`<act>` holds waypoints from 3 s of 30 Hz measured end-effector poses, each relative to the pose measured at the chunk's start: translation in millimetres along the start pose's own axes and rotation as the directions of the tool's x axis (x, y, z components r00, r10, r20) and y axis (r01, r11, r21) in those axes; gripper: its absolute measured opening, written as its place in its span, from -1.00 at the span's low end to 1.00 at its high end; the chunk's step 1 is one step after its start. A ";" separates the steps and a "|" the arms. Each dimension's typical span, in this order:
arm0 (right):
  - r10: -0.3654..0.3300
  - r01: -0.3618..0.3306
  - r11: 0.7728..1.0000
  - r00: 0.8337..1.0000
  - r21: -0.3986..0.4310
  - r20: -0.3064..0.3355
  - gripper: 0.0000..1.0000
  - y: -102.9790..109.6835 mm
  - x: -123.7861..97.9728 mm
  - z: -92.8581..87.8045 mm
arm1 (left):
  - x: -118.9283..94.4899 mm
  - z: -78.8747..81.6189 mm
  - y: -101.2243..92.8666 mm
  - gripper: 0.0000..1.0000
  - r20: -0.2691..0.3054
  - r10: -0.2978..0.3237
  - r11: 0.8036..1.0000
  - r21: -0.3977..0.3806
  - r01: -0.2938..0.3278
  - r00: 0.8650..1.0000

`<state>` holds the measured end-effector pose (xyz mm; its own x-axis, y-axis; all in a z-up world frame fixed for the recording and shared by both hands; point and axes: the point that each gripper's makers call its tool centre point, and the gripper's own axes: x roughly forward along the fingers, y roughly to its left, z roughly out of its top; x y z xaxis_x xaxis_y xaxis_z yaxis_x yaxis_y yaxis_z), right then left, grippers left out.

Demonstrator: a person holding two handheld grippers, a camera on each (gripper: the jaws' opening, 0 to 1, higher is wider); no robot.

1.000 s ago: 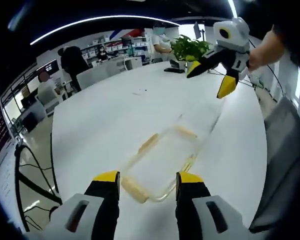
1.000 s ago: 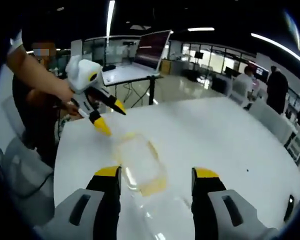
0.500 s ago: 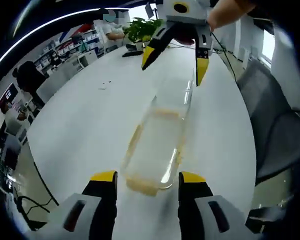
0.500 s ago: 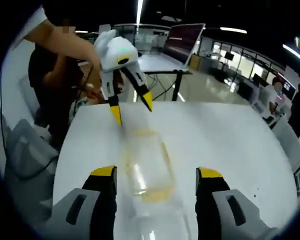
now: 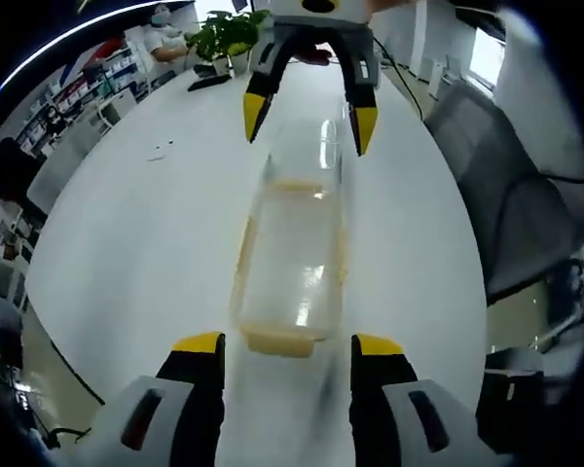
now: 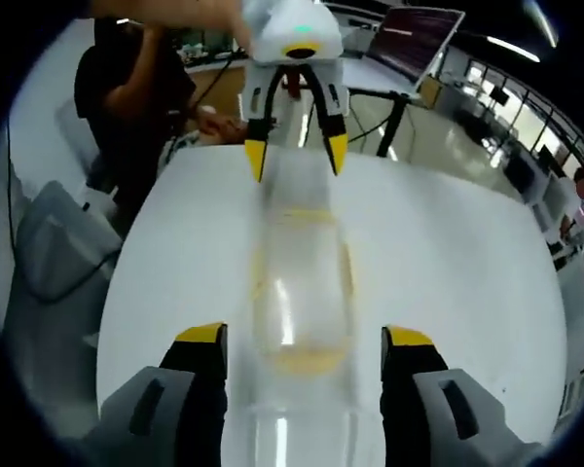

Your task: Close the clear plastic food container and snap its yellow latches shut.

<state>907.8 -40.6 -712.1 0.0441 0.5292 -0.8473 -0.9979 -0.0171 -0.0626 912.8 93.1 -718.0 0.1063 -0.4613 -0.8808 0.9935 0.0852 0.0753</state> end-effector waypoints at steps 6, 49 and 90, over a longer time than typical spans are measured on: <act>0.019 -0.021 1.000 0.997 -0.023 -0.079 0.20 -0.2 7.5 -10.5 | 8.9 -12.4 -1.4 -0.07 -0.046 -0.037 0.999 0.006 0.038 0.998; 0.055 -0.055 0.998 0.957 0.006 -0.286 0.07 -11.2 56.1 -59.9 | 48.6 -37.5 -10.7 -0.03 -0.034 -0.065 0.998 -0.027 0.065 0.997; 0.064 -0.068 0.998 0.956 -0.006 -0.287 -0.23 -2.8 52.5 -57.6 | 52.9 -34.3 3.8 -0.33 0.093 -0.048 0.999 -0.021 0.050 0.995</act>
<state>915.6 -61.6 -786.8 -0.0078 0.2612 -0.9653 -0.9983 -0.0583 -0.0077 920.7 99.3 -780.4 0.0619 -0.5450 -0.8361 0.9965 0.0804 0.0214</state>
